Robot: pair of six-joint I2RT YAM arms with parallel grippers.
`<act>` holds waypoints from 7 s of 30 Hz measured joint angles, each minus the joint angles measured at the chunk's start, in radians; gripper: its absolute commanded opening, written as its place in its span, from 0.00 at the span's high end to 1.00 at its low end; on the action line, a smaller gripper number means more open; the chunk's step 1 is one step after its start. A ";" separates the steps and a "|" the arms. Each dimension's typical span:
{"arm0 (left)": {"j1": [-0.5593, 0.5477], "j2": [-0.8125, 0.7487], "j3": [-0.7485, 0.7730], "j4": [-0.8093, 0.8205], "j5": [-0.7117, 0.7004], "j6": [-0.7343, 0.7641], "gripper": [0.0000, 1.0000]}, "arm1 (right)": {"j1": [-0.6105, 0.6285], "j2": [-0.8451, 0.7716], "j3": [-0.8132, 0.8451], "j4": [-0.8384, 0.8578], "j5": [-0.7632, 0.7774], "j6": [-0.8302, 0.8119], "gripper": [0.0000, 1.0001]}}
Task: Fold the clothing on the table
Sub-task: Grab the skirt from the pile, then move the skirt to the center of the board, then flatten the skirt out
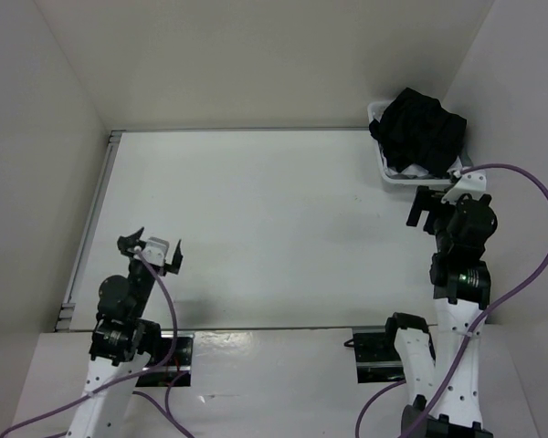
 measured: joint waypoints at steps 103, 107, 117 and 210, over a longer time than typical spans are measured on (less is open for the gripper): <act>0.131 0.840 0.731 -0.267 -0.085 -0.309 0.00 | 0.612 0.689 0.381 -0.093 -0.146 -0.204 0.01; 0.131 0.863 0.732 -0.280 -0.068 -0.293 0.00 | 0.764 0.761 0.307 -0.090 -0.106 -0.217 0.01; 0.126 1.043 0.784 -0.338 0.036 -0.232 0.00 | 0.917 0.949 0.255 -0.069 -0.099 -0.237 0.01; -0.116 0.896 0.678 -0.465 0.174 0.140 0.80 | 0.694 0.851 0.332 0.017 -0.269 -0.213 0.01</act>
